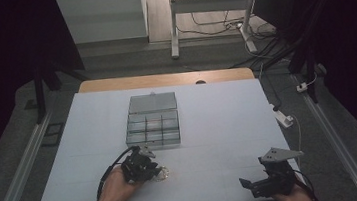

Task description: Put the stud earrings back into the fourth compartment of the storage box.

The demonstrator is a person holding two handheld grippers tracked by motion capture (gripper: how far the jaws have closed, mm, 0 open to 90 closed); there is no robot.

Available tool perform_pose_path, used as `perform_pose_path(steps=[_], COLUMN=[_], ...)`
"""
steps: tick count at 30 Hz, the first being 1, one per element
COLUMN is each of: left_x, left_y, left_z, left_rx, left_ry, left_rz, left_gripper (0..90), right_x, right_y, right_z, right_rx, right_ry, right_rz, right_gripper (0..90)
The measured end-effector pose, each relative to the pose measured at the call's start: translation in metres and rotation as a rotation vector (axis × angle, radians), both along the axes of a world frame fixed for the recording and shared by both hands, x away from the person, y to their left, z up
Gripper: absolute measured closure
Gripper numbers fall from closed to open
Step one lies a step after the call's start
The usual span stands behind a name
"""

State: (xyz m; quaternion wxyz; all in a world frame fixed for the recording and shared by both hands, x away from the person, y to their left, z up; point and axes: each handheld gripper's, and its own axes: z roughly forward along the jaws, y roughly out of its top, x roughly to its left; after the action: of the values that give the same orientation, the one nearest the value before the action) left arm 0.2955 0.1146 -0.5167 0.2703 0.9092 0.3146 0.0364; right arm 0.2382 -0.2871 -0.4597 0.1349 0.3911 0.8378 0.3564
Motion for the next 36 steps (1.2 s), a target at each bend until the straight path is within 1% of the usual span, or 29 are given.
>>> perform_pose_path(steps=[2,3,7,8,9,10,12,15,18,22,27,30,33,36], left_x=[0.0,0.001,0.0,0.0,-0.001,-0.002,-0.002,0.0,0.001,0.002,0.004,0.006,0.008,0.01], left_y=[-0.002,-0.003,-0.006,-0.007,-0.007,-0.008,-0.009,-0.007,-0.004,-0.001,0.004,0.008,0.012,0.016], left_z=[-0.002,-0.002,-0.002,-0.002,-0.002,-0.002,-0.001,0.001,0.004,0.006,0.012,0.015,0.02,0.026], left_rx=[0.012,0.024,0.049,0.05,0.057,0.064,0.066,0.05,0.028,0.002,-0.015,-0.027,-0.038,-0.057], left_ry=[-0.007,-0.004,-0.015,-0.019,-0.027,-0.034,-0.034,-0.022,-0.023,-0.014,-0.024,-0.017,-0.019,-0.022], left_rz=[0.001,0.001,-0.002,-0.003,-0.003,-0.003,0.0,0.003,0.012,0.023,0.037,0.055,0.07,0.088], left_gripper=[71.3,72.0,78.0,82.3,84.5,85.1,85.2,85.6,85.6,85.6,85.7,85.7,85.7,85.7], right_x=[0.0,0.0,0.0,0.0,0.0,0.0,0.0,0.0,0.0,0.0,0.0,0.0,0.0,0.0], right_y=[0.0,0.0,0.0,0.0,0.0,0.0,0.0,0.0,0.0,0.0,0.0,0.0,0.0,0.0], right_z=[0.0,0.0,0.0,0.0,0.0,0.0,0.0,0.0,0.0,0.0,0.0,0.0,0.0,0.0], right_rx=[-0.001,-0.001,-0.002,-0.002,-0.002,-0.002,-0.002,-0.002,-0.004,-0.004,-0.004,-0.003,-0.002,-0.002], right_ry=[0.0,-0.001,0.0,0.0,0.0,0.0,-0.001,-0.001,-0.002,-0.002,-0.003,-0.003,-0.002,-0.001], right_rz=[0.0,0.001,0.0,0.001,0.001,0.001,0.001,0.0,0.001,0.001,0.0,0.0,0.0,0.0], right_gripper=[1.0,1.0,1.0,1.1,1.0,1.0,1.0,1.0,1.0,1.0,1.0,1.1,1.0,1.0])
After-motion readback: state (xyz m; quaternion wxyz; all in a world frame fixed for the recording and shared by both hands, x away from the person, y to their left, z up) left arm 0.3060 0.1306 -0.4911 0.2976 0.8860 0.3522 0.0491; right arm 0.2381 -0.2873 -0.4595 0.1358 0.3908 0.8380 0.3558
